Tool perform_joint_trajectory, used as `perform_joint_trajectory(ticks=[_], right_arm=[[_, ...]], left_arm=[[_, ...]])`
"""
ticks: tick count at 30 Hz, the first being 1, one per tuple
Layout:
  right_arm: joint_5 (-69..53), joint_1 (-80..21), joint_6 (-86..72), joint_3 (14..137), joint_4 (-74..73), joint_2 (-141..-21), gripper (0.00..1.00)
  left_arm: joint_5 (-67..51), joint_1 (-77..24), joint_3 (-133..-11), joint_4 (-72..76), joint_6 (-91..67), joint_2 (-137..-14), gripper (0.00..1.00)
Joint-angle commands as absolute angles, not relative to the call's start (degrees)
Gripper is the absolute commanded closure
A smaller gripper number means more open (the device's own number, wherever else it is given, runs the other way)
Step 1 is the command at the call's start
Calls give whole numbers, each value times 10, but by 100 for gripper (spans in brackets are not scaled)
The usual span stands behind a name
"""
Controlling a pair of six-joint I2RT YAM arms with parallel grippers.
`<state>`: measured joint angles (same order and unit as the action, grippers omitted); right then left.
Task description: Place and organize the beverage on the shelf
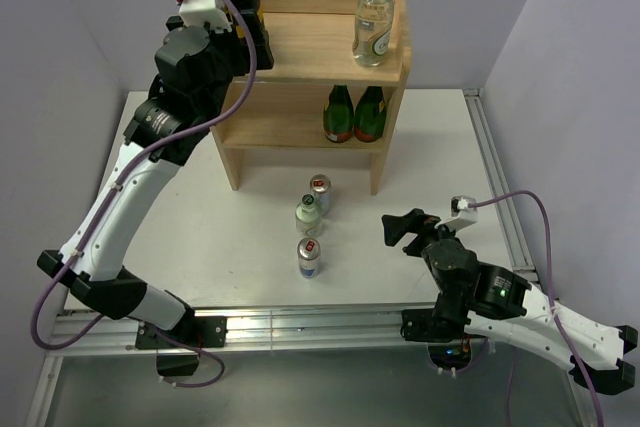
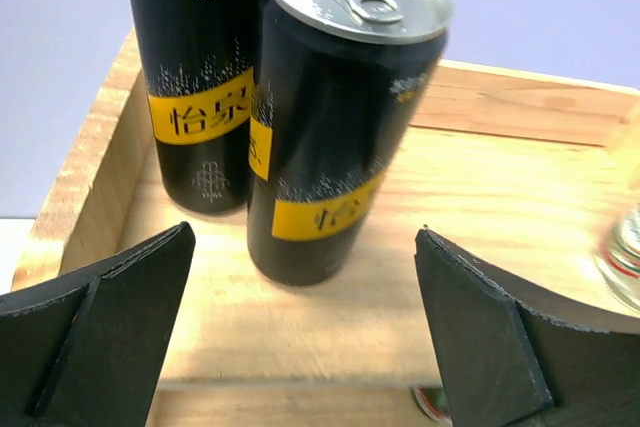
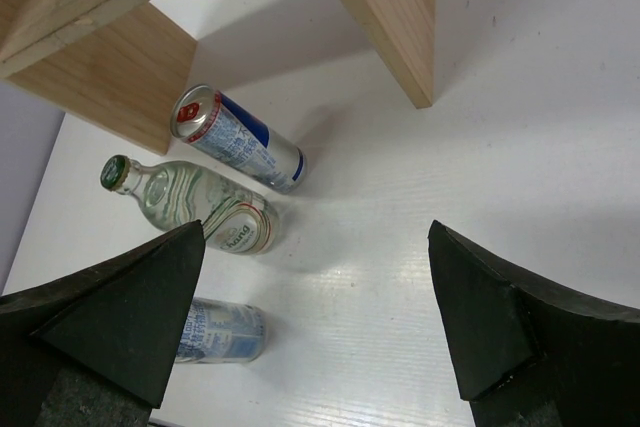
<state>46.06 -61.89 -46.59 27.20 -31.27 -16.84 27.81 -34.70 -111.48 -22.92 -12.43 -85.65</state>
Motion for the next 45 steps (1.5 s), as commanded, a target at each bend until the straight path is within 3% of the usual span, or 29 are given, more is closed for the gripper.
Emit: perform_joint_trajectory(ticks=[1, 13, 22, 29, 41, 45], right_arm=[[474, -621, -463, 272, -299, -168, 0], [476, -621, -465, 272, -300, -163, 0], [477, -621, -467, 271, -301, -163, 0], [477, -621, -469, 273, -303, -166, 0], [480, -621, -473, 274, -304, -175, 0], [477, -621, -470, 272, -301, -170, 0]], left_arm=[[240, -353, -1118, -260, -148, -828, 1], [273, -468, -992, -340, -190, -681, 1], [222, -549, -766, -402, -320, -555, 1], [259, -657, -594, -400, -443, -506, 1], [291, -842, -464, -336, -562, -591, 1], [334, -851, -390, -196, -562, -620, 1]])
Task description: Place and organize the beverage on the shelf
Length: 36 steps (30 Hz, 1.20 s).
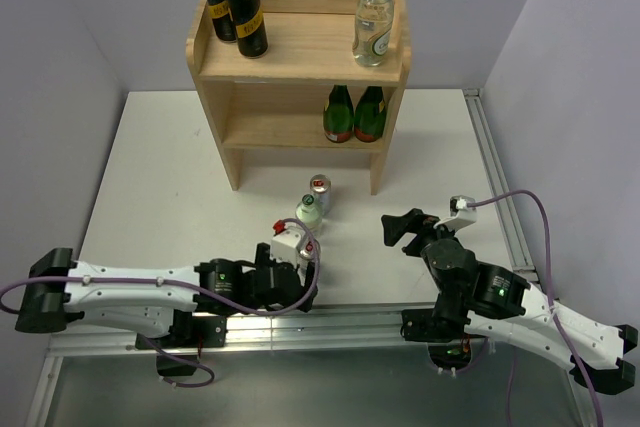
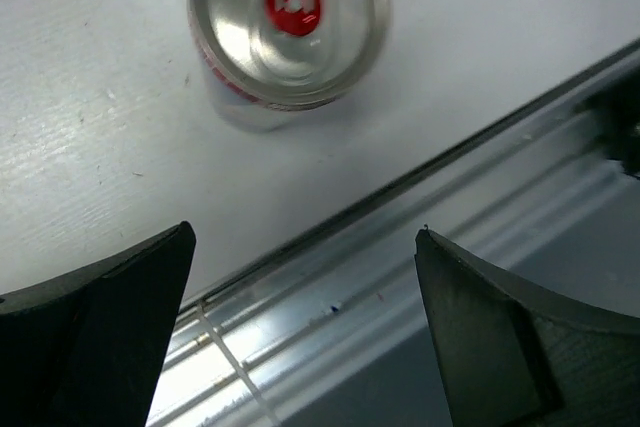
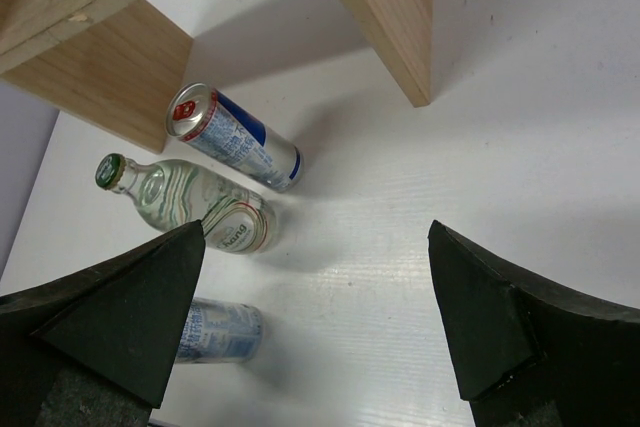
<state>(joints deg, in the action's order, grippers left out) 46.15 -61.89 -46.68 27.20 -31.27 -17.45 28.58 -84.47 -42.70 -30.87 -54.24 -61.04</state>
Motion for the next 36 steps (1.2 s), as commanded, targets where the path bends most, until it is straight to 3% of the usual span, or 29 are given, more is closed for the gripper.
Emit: perform_joint_trajectory(ticks=[1, 7, 20, 22, 23, 24, 26, 29, 30, 31, 36], right_arm=[[477, -621, -469, 273, -301, -171, 0], [475, -621, -470, 277, -303, -183, 0], [475, -621, -468, 277, -301, -191, 0], [477, -621, -471, 278, -301, -193, 0], [477, -621, -470, 278, -301, -193, 0], [476, -621, -470, 278, -301, -193, 0], [477, -622, -470, 278, -301, -192, 0], [476, -621, -470, 276, -300, -190, 0], [476, -622, -469, 275, -299, -188, 0], [477, -621, -468, 275, -298, -187, 0], [478, -621, -470, 274, -299, -186, 0]], left_arm=[[343, -852, -365, -173, -561, -631, 1], [444, -848, -325, -53, -531, -683, 1], [479, -783, -323, 179, -441, -863, 1], [491, -778, -329, 197, -438, -888, 5], [494, -773, -330, 203, -439, -896, 10], [497, -773, -332, 203, -440, -902, 25], [513, -771, -342, 191, -453, -914, 35], [520, -771, -347, 169, -461, -913, 65], [524, -771, -346, 161, -467, -909, 93], [529, -771, -349, 129, -474, -894, 99], [577, -787, -367, -17, -521, -815, 100]])
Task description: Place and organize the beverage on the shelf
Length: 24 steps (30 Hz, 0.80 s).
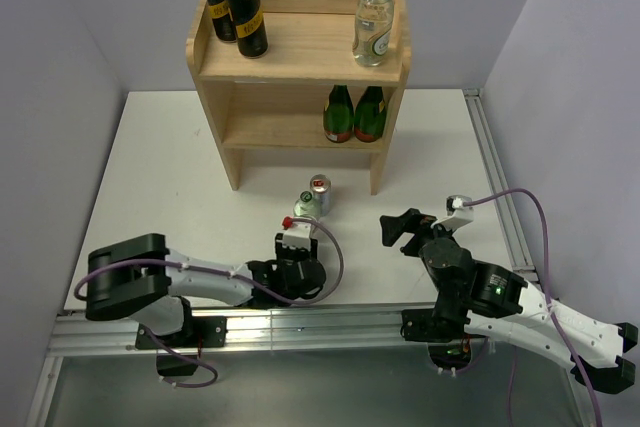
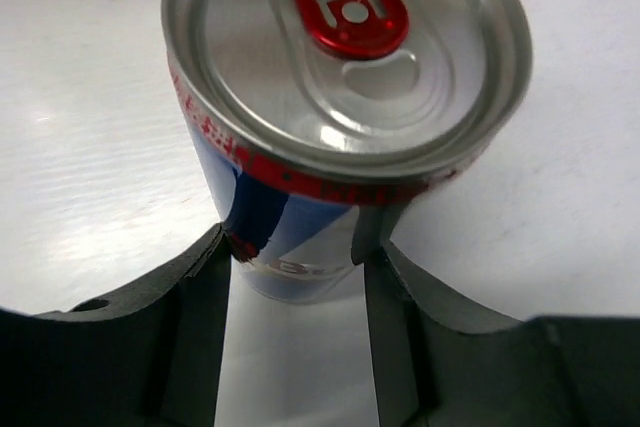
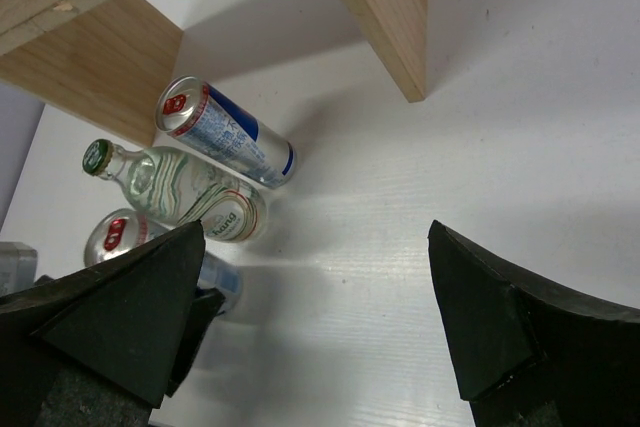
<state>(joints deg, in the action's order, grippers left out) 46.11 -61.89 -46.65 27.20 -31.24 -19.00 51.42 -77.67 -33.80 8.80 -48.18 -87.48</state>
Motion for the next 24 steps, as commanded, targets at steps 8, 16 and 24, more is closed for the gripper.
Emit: perform_joint_trajectory(ticks=[8, 16, 24], right_arm=[[476, -621, -467, 270, -294, -171, 0], [475, -621, -465, 267, -290, -172, 0], [472, -621, -464, 267, -292, -168, 0]], left_arm=[[634, -819, -460, -306, -596, -611, 100], [628, -704, -513, -125, -325, -494, 100], [463, -511, -604, -33, -197, -583, 100]])
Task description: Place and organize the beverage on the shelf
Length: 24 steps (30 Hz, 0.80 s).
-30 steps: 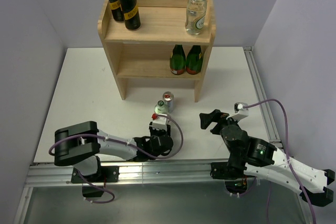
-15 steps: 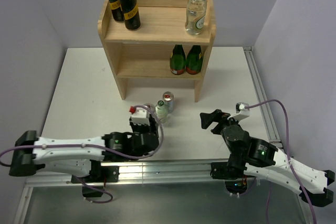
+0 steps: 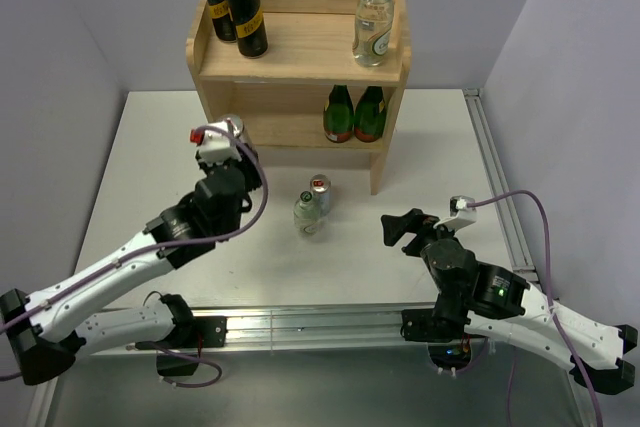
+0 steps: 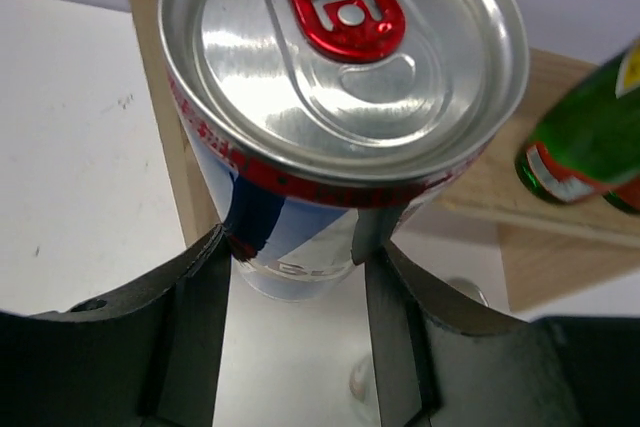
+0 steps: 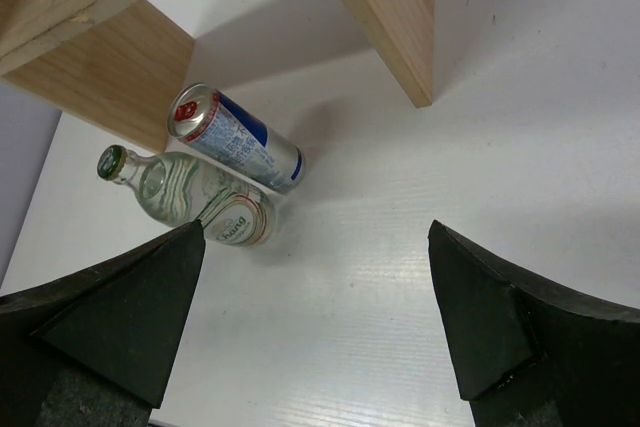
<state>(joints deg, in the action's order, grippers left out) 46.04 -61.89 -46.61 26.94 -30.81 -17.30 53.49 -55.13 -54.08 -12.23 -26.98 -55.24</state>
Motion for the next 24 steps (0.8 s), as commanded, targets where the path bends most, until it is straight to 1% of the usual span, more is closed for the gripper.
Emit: perform_joint_trajectory(ticks=[1, 6, 11, 12, 17, 24], right_arm=[[471, -621, -464, 268, -293, -168, 0], [472, -621, -466, 268, -294, -163, 0], [470, -621, -463, 267, -293, -166, 0], [473, -621, -463, 268, -293, -167, 0], [473, -621, -462, 268, -291, -171, 0], [473, -621, -463, 269, -291, -173, 0]], left_arm=[[449, -484, -611, -28, -187, -594, 100], [380, -418, -635, -6, -178, -639, 100], [349, -364, -649, -5, -178, -676, 100], [340, -353, -647, 14, -181, -679, 100], [325, -331, -618, 54, -187, -693, 100], [326, -316, -614, 90, -184, -732, 100]])
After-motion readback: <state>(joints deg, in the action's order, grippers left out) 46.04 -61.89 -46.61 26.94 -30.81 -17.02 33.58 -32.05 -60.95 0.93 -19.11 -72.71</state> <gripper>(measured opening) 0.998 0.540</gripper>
